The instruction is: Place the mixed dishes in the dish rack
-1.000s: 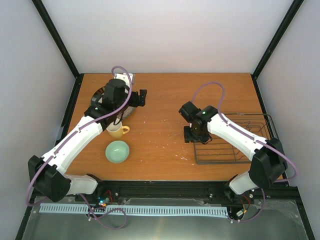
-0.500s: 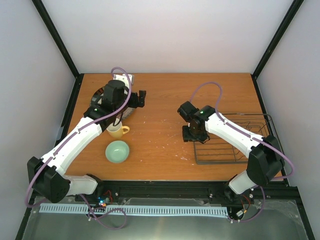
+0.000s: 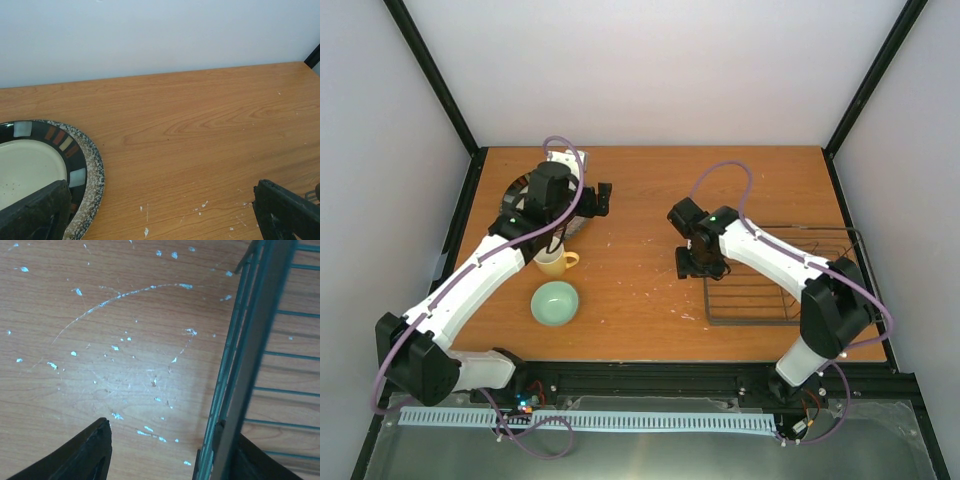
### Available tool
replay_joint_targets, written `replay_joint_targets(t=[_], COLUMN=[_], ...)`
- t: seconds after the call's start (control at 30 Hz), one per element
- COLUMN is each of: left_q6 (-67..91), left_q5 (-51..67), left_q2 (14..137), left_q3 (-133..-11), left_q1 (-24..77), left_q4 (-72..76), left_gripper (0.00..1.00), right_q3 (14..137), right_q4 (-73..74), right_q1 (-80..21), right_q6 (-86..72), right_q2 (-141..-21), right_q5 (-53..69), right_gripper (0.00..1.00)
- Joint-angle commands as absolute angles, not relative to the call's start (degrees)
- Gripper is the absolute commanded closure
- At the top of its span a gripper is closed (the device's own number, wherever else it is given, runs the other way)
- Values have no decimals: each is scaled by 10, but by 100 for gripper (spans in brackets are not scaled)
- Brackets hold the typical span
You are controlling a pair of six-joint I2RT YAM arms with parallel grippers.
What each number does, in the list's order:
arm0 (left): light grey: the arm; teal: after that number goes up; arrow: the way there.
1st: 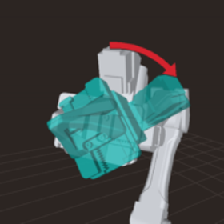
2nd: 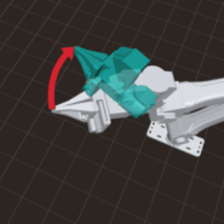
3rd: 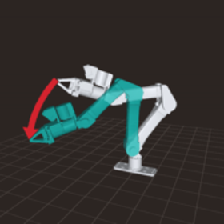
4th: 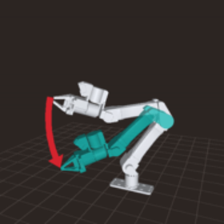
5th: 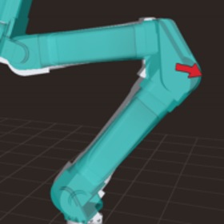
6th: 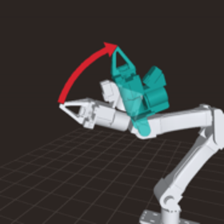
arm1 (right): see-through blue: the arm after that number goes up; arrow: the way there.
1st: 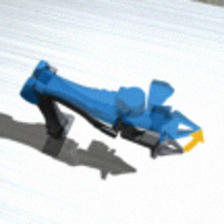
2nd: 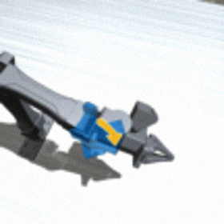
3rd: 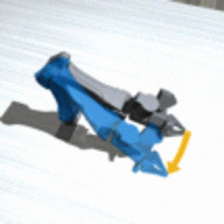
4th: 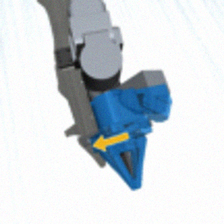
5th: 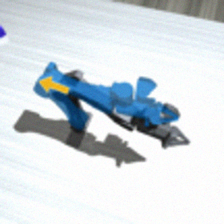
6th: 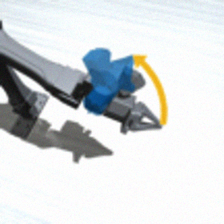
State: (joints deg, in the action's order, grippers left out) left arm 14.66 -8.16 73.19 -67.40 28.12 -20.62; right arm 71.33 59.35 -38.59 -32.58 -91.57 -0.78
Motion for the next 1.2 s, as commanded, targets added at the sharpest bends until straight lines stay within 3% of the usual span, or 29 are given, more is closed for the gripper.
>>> replay_joint_targets(t=[0.0, 0.43, 0.9, 1.17], left_q6=[143, 138, 129, 129], left_q5=[-90, -97, -131, -153], left_q2=[717, 719, 704, 691], left_q3=[-669, -666, -661, -662], left_q1=[277, 274, 268, 264], left_q4=[-195, -189, -197, -200], left_gripper=[0, 0, 0, 0], right_q3=[740, 913, 1149, 1196], right_q4=[552, 564, 630, 648], right_q1=[-386, -395, -482, -518], right_q6=[-297, -253, -220, -213], right_q2=[-956, -1052, -1233, -1273], right_q5=[10, 35, 69, 79], right_gripper=[44, 44, 45, 45])
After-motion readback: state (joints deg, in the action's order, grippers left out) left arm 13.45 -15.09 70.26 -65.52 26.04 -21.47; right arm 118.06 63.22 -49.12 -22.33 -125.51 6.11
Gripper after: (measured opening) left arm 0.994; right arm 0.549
